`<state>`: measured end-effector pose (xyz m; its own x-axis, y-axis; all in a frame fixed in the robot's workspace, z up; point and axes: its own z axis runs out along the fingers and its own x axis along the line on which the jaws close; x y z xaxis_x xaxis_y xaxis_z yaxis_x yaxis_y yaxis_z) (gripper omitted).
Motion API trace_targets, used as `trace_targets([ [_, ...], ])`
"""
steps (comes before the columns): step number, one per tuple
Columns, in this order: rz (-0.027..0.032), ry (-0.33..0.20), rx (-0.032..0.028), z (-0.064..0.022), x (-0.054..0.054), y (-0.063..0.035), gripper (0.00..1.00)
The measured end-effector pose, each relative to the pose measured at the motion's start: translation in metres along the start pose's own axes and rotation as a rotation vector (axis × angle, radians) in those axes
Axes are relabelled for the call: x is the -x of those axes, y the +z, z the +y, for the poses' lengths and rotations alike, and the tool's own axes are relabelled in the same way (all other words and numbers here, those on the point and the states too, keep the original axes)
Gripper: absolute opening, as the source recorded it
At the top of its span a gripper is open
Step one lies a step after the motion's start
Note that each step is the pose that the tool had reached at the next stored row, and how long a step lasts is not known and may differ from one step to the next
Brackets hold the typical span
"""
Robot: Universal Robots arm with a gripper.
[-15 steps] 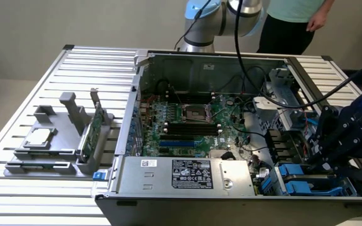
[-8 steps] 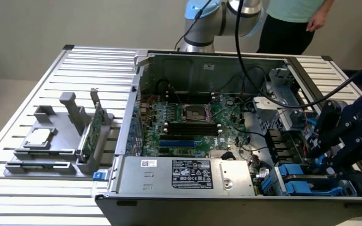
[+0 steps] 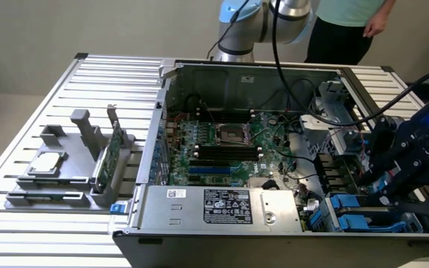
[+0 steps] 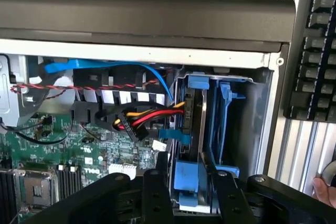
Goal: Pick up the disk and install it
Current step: 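Insert the second disk wire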
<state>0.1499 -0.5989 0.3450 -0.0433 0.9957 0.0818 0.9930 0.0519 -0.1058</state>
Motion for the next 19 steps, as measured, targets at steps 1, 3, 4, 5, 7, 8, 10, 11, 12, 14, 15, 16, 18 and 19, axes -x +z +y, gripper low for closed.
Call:
trace_targets([
  [1, 0.0, 0.0, 0.0, -0.0008, 0.0, 0.0001, 0.37],
  [3, -0.0007, -0.001, 0.0001, -0.0016, -0.0001, -0.0008, 0.35],
  [4, -0.0007, -0.001, 0.0011, -0.0016, -0.0002, -0.0014, 0.29],
  [5, -0.0012, -0.001, 0.0036, -0.0022, -0.0003, -0.0011, 0.22],
  [7, -0.0045, -0.001, 0.0067, -0.0029, -0.0004, -0.0012, 0.16],
  [8, -0.0045, -0.001, 0.0067, -0.0029, -0.0004, -0.0012, 0.11],
  [10, -0.0045, -0.001, 0.0068, -0.0029, -0.0004, -0.0012, 0.11],
  [11, -0.0044, -0.001, 0.0068, -0.0029, -0.0004, -0.0012, 0.11],
  [12, -0.0044, -0.001, 0.0068, -0.003, -0.0004, -0.0012, 0.11],
  [14, -0.0044, -0.001, 0.0067, -0.0029, -0.0004, -0.0012, 0.11],
  [15, -0.0045, -0.001, 0.0068, -0.0029, -0.0004, -0.0012, 0.11],
  [16, -0.0045, -0.001, 0.0068, -0.0029, -0.0004, -0.0012, 0.11],
  [18, -0.0045, -0.001, 0.0067, -0.003, -0.0004, -0.0012, 0.11],
  [19, -0.0045, -0.001, 0.0068, -0.0029, -0.0004, -0.0012, 0.11],
])
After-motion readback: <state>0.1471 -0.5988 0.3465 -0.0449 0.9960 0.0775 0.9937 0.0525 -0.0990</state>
